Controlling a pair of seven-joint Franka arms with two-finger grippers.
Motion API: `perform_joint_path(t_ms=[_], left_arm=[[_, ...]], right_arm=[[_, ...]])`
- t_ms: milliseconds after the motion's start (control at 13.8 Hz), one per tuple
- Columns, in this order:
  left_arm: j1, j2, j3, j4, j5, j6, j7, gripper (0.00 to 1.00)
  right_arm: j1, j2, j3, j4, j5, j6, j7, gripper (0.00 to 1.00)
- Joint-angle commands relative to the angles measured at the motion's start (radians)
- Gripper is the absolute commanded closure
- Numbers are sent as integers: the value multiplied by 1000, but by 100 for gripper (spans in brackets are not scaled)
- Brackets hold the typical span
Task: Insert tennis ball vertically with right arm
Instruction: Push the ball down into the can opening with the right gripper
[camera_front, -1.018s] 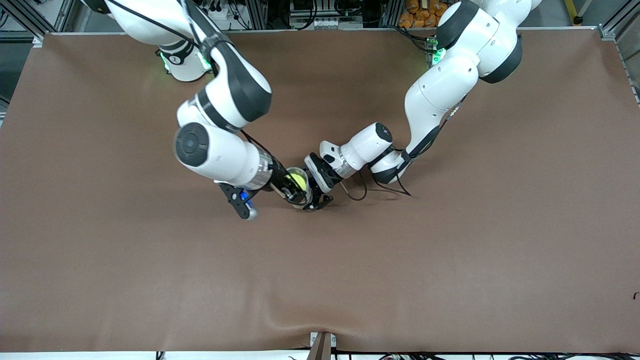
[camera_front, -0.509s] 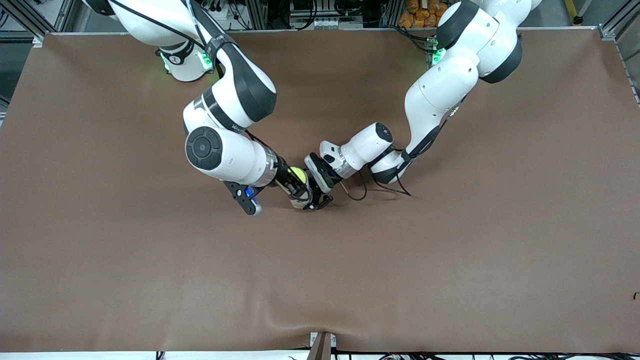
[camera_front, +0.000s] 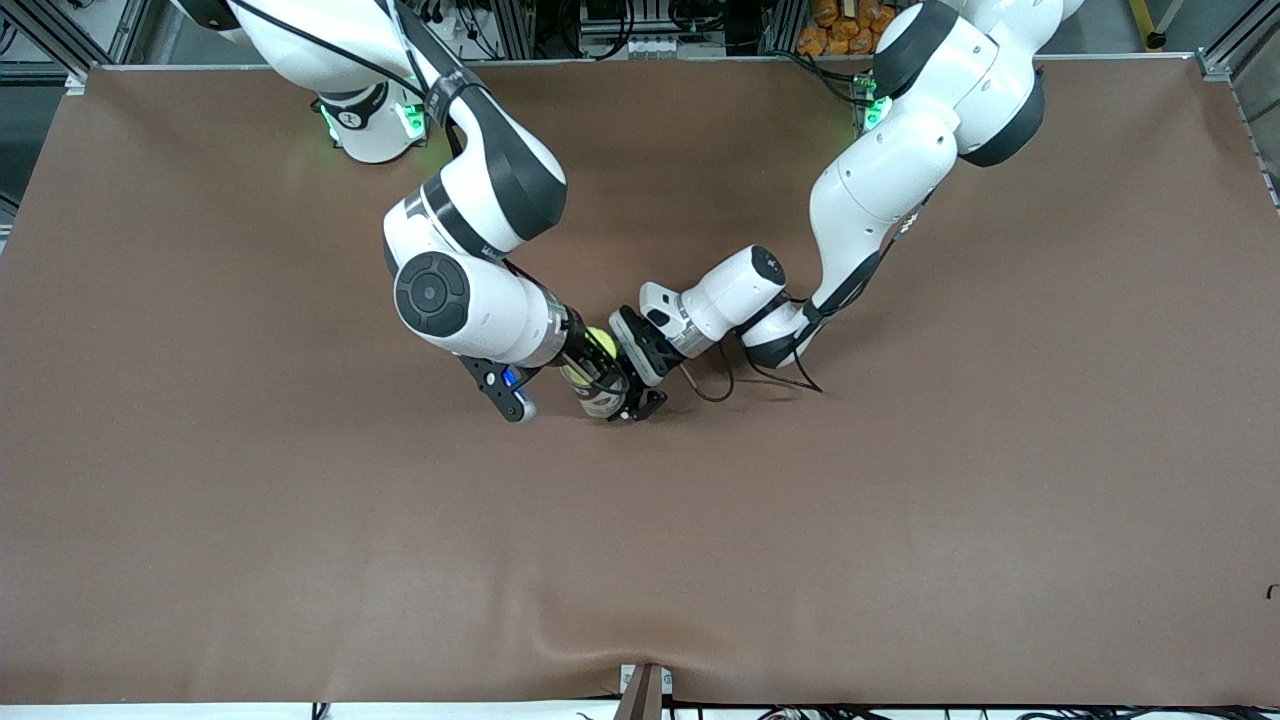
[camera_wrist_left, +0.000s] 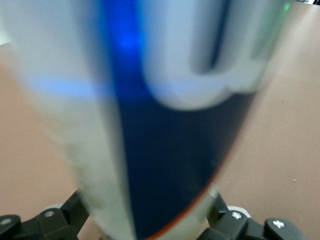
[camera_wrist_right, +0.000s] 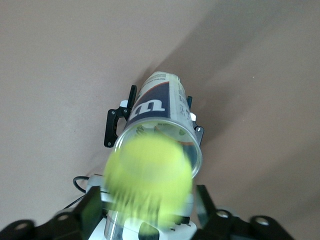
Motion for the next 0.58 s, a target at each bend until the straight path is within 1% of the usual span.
perform_joint_path(t_ms=[0,291,436,509], left_arm=[[-6,6,9,12,-1,5,11,2],[-1,4,10,12,4,5,11,2],[-1,4,10,12,4,5,11,1],[2,3,10,12,4,5,11,0]], right_arm=[[-11,-12,0,13,-11,-44,20,0],[-31,-30,-11,74,-15,-113,19,0],[-92,-38,-28,148,-14,-167,-1,0],[-124,-38,-28,174,-14,-169,-45,0]])
